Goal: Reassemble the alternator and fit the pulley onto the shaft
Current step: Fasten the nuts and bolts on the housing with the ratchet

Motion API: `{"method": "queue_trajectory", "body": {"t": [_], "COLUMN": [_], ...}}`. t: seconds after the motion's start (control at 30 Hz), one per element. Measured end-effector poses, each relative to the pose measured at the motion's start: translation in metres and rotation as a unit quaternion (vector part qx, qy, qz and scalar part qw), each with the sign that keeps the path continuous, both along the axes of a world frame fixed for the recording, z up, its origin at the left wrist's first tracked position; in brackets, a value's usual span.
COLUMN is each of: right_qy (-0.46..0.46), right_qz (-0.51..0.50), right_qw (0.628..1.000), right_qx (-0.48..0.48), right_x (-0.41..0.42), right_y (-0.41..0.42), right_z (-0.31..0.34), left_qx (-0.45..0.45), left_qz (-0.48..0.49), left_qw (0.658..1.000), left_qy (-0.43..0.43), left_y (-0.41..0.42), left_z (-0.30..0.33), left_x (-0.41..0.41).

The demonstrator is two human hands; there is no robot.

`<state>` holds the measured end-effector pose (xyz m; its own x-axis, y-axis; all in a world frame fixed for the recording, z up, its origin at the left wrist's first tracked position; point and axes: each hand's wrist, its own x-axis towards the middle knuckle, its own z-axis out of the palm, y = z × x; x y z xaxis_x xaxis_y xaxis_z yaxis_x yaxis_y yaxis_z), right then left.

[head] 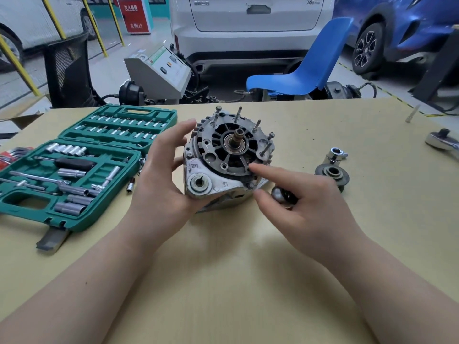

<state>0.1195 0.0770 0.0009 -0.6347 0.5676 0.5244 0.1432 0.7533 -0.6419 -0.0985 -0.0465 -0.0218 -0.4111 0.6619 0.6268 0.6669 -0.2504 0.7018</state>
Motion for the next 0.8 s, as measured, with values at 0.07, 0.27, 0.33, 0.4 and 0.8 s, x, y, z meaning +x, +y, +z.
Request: {"method": "queue_trajectory", "body": {"t": [0.07,0.27,0.33,0.4,0.8], "right_qy": [0.028,0.044,0.034,0.026,-0.016], "right_qz": [-0.014,-0.044,-0.043,-0.044,-0.036], "right_qw": [0.999,0.998,0.998,0.998,0.997], "right_qx": [-0.017,-0.007,0.012,0.034,0.063], "right_x": [0.001,-0.002,-0.004,-0.005,-0.002], "right_y": [0.004,0.009,0.007,0.005,0.001], "right_z": [0.0,0.0,0.0,0.001,0.002], "left_qx": [-0.007,-0.017,-0.01,0.007,0.02], "left_qz": [0.006,0.015,0.013,0.024,-0.03], "left_qw": [1.0,1.0,1.0,1.0,0.991], "left_qy": [-0.012,-0.01,-0.024,-0.019,-0.13], "left_y": [0.0,0.0,0.001,0.002,0.014], "left_z": [-0.001,-0.002,-0.002,-0.005,-0.02], "left_x": [0.0,0.005,0.009,0.015,0.04]}}
